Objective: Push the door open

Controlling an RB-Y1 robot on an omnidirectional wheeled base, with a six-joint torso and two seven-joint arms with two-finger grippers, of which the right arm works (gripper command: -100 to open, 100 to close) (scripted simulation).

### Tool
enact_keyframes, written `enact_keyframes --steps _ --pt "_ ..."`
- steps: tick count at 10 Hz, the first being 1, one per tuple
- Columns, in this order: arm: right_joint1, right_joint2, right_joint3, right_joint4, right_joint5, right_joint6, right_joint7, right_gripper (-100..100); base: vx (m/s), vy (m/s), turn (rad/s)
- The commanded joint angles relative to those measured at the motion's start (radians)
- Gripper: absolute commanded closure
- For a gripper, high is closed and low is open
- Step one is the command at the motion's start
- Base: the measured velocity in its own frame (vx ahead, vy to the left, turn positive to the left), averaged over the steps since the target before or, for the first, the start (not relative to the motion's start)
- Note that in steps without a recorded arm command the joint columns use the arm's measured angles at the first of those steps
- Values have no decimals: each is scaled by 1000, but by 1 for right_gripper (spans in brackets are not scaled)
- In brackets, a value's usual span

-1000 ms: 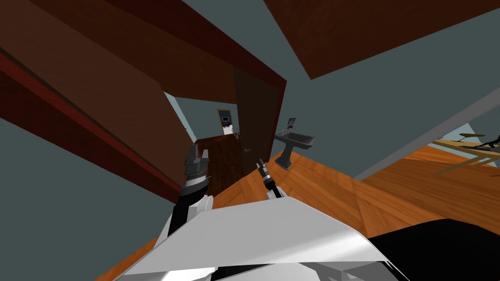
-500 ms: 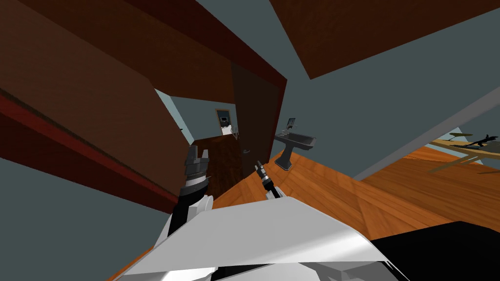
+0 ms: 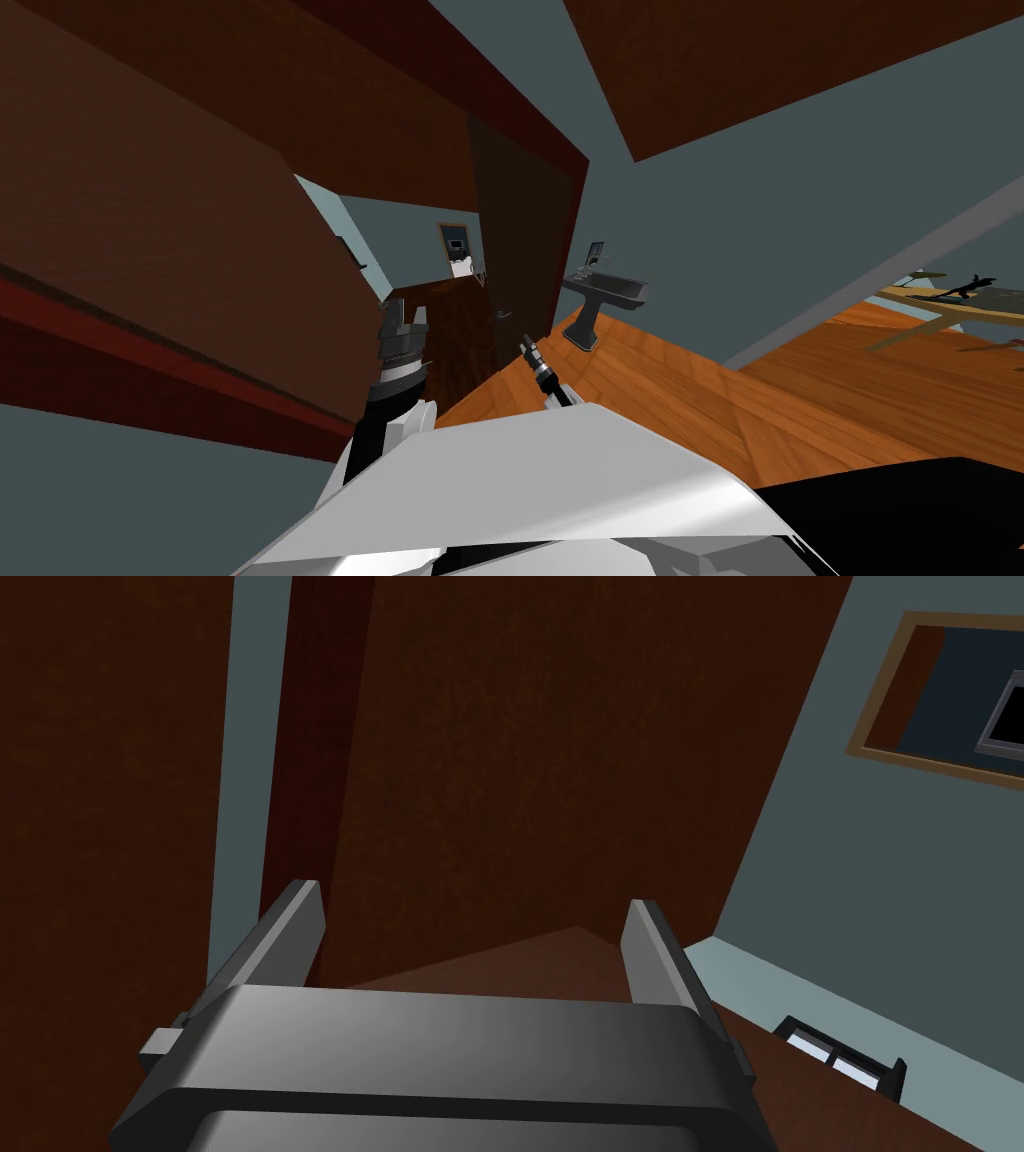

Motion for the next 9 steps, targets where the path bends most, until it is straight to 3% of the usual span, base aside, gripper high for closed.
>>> enact_keyframes --steps 1,9 --pt "-16 -5 10 36 6 -7 -6 -100 108 -1 -38" --pt "-87 -18 54 207 34 -48 -24 -100 98 10 -29"
